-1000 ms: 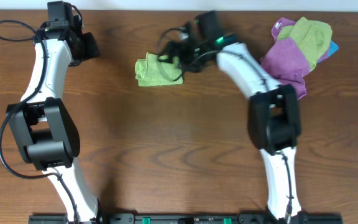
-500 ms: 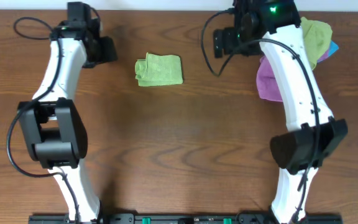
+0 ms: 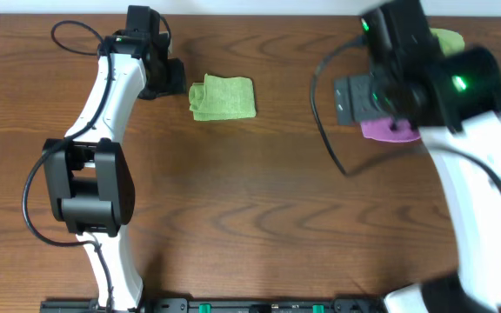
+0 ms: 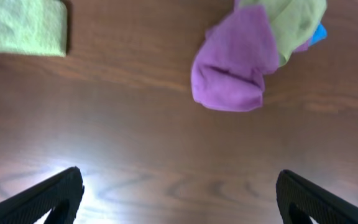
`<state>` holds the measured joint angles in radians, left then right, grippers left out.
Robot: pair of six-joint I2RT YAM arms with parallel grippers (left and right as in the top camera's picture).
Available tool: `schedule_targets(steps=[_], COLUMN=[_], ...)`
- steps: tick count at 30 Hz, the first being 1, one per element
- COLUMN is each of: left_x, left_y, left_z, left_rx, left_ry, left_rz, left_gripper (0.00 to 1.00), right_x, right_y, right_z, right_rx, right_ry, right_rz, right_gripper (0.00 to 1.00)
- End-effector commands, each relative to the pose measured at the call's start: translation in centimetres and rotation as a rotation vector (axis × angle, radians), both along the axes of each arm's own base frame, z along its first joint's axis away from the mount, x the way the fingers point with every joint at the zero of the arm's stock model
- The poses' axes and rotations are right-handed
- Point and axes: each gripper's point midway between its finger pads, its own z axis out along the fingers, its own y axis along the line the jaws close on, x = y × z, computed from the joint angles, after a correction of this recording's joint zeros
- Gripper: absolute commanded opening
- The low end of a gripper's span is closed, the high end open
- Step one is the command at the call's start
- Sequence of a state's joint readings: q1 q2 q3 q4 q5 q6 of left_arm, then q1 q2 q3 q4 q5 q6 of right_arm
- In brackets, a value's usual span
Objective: Fold the cloth
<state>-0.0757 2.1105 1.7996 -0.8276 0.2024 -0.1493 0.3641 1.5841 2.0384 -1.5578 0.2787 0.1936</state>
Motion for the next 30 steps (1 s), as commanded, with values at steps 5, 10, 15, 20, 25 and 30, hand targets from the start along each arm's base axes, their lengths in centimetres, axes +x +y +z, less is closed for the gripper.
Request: schedule_targets(steps=[5,10,15,20,25,30], left_x=[0.1,0.0,-0.1,-0.2,0.3,0.9], left_y=[0.1,-0.5,-1.9,-2.5,-2.6,-2.7], left_z=[0.8,0.8,0.8,0.7,0.9,0.8], left_rx=[-0.010,-0.009,0.000,0.052,0.053,0.050], left_ry=[-0.009,-0.009,-0.011,-0.019,-0.045,-0.065], left_rz=[0.034,0.023,-0.006,-0.019,-0.018,-0.018], left_gripper=[0.55,0.55,0.56,0.57,0.59,0.60], right_x=[-7.8,-11.6,-12.9,-12.3,-9.7,-7.8], right_y=[-3.0,-2.5,-1.2,-1.0,-0.1,0.4], right_z=[-2.5,-5.9,-8.8,-13.4,-18.0,-19.4], right_rx=[0.018,0.154,0.315,0.346,0.361,0.367], right_ry=[0.008,-0.015,-0.079,-0.093,-0.132,-0.172], right_rz=[-0.045,-0.040,-0.047,-0.084,-0.083,-0.084], right_gripper=[0.99,0.99,0.99,0.99,0.99,0.99])
